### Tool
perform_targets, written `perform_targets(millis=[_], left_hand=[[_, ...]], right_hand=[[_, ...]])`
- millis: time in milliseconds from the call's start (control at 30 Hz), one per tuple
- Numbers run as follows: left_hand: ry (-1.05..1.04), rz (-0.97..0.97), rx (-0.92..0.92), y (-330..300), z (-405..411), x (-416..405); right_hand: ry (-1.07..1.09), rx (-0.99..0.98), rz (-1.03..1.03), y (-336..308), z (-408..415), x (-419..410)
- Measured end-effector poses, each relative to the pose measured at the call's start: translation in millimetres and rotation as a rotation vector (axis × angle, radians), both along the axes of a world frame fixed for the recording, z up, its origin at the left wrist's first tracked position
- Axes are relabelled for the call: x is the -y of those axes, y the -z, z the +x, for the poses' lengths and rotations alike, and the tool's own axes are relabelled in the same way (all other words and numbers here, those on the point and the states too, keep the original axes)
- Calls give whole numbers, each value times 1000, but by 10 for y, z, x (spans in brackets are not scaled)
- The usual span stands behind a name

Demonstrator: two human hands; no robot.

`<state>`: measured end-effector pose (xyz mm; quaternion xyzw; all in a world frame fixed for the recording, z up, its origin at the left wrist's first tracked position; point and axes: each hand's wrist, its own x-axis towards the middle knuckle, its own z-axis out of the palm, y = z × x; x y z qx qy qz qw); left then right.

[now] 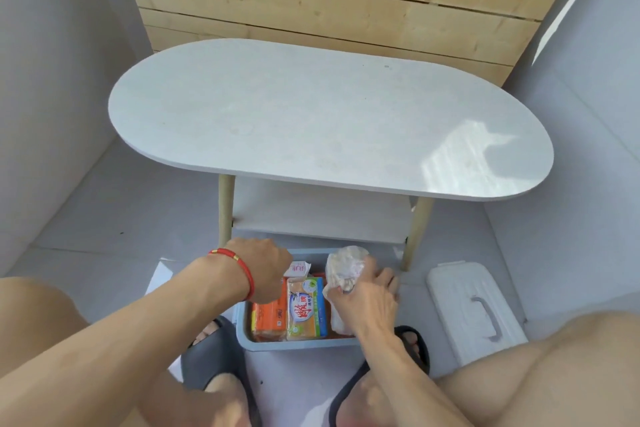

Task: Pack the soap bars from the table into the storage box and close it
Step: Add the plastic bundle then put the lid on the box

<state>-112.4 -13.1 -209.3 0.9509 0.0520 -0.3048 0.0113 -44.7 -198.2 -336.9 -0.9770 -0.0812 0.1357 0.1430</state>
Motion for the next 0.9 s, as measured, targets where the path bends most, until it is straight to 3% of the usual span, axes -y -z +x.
perform_targets(millis=[167, 300, 500, 567, 700, 800, 900], left_hand=[[-14, -46, 76, 141, 74, 1], [13, -29, 26, 299, 157, 91], [91, -74, -107, 619, 274, 318], [122, -104, -66, 669, 347, 428], [152, -207, 54, 645, 563, 686], [211, -313, 126, 622, 724, 938], [261, -389, 139, 687, 898, 1222]], right_hand=[[-59, 73, -110, 407, -93, -58], [-155, 76, -217, 478, -195, -65], [-286, -175, -70, 325, -95, 109], [-185, -253, 120, 223, 163, 241], [159, -210, 460, 56, 730, 729], [364, -281, 480, 127, 1081, 1219], [559, -316, 350, 314, 1260, 1770]])
